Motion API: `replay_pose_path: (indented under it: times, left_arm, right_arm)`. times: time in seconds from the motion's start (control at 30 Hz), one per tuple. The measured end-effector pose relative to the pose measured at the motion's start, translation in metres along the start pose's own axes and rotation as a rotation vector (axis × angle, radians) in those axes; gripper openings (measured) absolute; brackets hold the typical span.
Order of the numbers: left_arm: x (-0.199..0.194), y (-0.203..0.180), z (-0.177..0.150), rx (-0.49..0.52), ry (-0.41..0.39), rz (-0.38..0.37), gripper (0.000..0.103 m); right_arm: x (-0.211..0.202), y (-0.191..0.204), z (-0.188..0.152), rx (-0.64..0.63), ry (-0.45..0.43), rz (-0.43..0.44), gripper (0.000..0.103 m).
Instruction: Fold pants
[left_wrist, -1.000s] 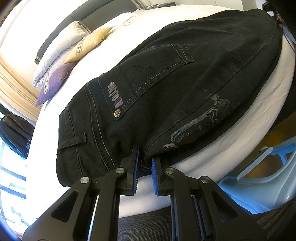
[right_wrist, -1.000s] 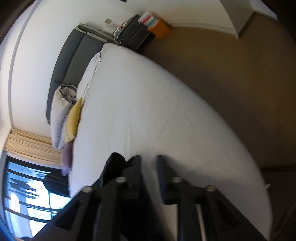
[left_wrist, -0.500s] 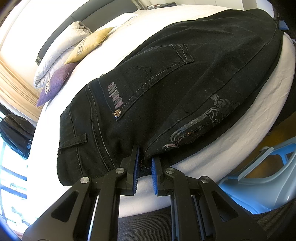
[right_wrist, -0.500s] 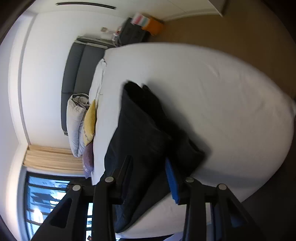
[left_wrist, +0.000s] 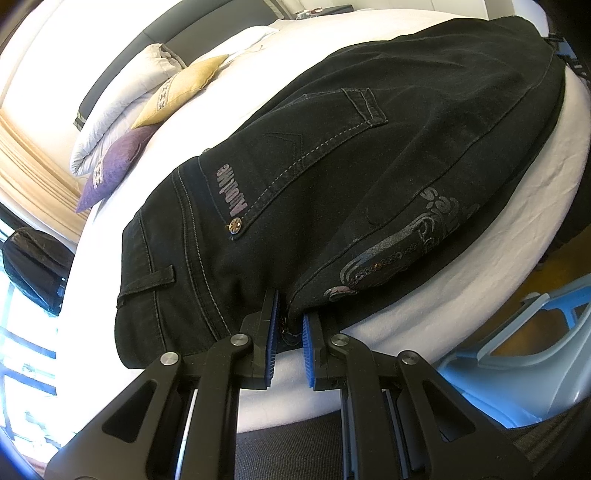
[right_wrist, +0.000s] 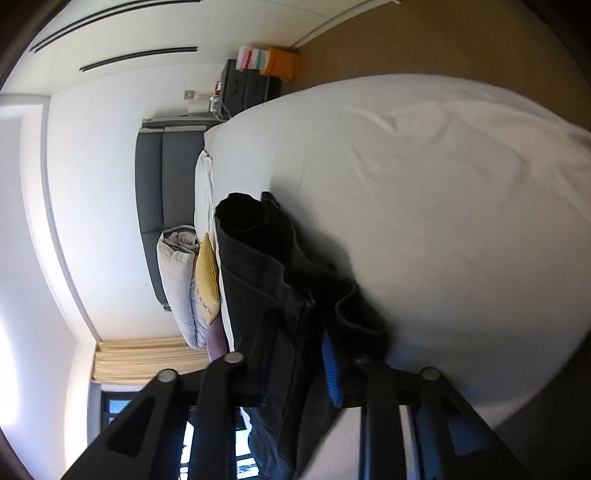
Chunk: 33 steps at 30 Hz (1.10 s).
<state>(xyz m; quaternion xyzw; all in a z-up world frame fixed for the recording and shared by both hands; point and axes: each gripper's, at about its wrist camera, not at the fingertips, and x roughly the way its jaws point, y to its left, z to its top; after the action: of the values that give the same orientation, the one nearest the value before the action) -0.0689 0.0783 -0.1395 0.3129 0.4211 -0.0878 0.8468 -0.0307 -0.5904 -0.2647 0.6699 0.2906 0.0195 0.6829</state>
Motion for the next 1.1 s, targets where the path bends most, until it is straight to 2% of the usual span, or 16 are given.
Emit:
replay_pose_path:
  times: [0.03, 0.13, 0.33, 0.43, 0.5, 0.53, 0.67, 0.73, 0.83, 0.9, 0.97, 1.0, 1.03, 1.1]
  left_arm:
    - [0.0, -0.001, 0.0, 0.0, 0.0, 0.001, 0.011]
    - [0.0, -0.001, 0.001, -0.001, 0.002, -0.002, 0.011]
    - [0.0, -0.005, 0.002, 0.0, 0.003, 0.004, 0.011]
    - [-0.001, -0.007, 0.002, 0.005, 0.001, 0.014, 0.011]
    - [-0.002, -0.01, 0.002, 0.01, 0.001, 0.021, 0.011]
    - [-0.002, -0.01, 0.002, 0.011, 0.002, 0.024, 0.011]
    - [-0.003, -0.014, 0.003, 0.008, 0.002, 0.027, 0.011]
    - [-0.003, -0.015, 0.003, 0.009, 0.003, 0.031, 0.011]
    - [-0.005, -0.015, 0.003, 0.007, 0.0, 0.03, 0.011]
    - [-0.005, -0.014, 0.003, -0.006, -0.002, 0.025, 0.011]
    - [-0.005, -0.012, 0.003, -0.015, 0.001, 0.02, 0.011]
    - [-0.004, -0.011, 0.004, -0.023, 0.003, 0.017, 0.011]
    - [-0.004, -0.01, 0.005, -0.032, 0.005, 0.013, 0.011]
    - [-0.004, -0.01, 0.006, -0.042, 0.008, 0.011, 0.011]
  right_arm:
    - [0.0, 0.003, 0.0, -0.03, -0.004, -0.009, 0.013]
    - [-0.004, 0.011, -0.002, -0.078, -0.027, -0.031, 0.008]
    - [-0.034, 0.039, -0.021, -0.217, -0.116, -0.078, 0.007]
    - [-0.032, 0.03, -0.021, -0.209, -0.136, -0.135, 0.007]
    - [-0.028, 0.006, -0.019, -0.161, -0.135, -0.18, 0.006]
    - [-0.029, 0.0, -0.021, -0.147, -0.144, -0.175, 0.006]
    - [-0.031, 0.027, -0.027, -0.273, -0.185, -0.253, 0.006]
    - [-0.026, 0.025, -0.02, -0.266, -0.165, -0.285, 0.006]
    - [-0.025, 0.011, -0.011, -0.225, -0.133, -0.243, 0.005]
    - [-0.035, 0.02, -0.015, -0.264, -0.151, -0.286, 0.007]
    - [-0.051, 0.029, -0.014, -0.274, -0.221, -0.383, 0.026]
    - [-0.062, 0.033, -0.011, -0.258, -0.273, -0.427, 0.026]
    - [-0.077, 0.04, -0.007, -0.245, -0.32, -0.426, 0.026]
    - [-0.084, 0.064, -0.006, -0.323, -0.319, -0.36, 0.026]
